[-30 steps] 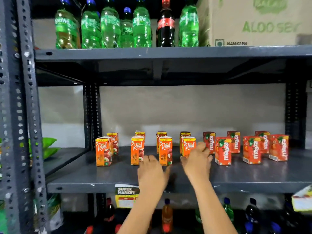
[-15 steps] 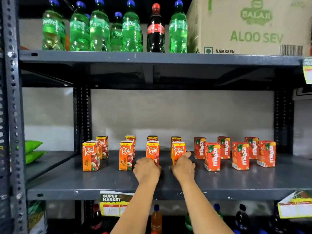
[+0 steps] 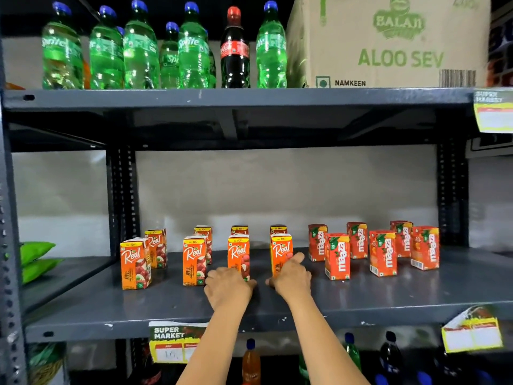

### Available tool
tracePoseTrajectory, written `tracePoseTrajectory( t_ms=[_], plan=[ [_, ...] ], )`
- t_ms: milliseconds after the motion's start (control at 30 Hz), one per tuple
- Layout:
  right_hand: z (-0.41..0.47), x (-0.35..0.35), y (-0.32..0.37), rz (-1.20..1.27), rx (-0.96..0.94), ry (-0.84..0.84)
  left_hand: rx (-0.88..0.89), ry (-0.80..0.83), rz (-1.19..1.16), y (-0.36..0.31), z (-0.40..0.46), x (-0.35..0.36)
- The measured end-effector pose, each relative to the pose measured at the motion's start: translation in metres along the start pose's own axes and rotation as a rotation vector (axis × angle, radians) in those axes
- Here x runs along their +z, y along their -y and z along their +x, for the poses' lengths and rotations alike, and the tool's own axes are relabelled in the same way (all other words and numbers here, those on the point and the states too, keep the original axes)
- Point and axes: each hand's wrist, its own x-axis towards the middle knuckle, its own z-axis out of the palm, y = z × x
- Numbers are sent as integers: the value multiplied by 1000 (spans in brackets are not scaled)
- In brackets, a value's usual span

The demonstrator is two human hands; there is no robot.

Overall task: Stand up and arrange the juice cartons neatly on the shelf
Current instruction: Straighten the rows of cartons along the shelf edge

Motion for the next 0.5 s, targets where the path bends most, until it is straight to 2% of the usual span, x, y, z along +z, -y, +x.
tracePoseTrajectory(
  t_ms=[67,133,233,333,400,500],
  plan=[
    [-7,-14,-7,-2,-17,47,1,-30,9,-1,-17,-4],
    [-17,-36,-19,-8,-60,77,54,-126,13,-7,-42,-2],
    [-28,-79,-48,-29,-163,-7,206,-234,-35,-37,-80,6],
    [-17,-124,-82,-53,-193,-246,336,-157,-107,-88,-105,25],
    [5,-150,-102,-115,-115,-351,339,-80,-114,-119,-111,38],
    [40,-169,-125,-87,30,-234,259,0,-97,-151,-108,52]
  ],
)
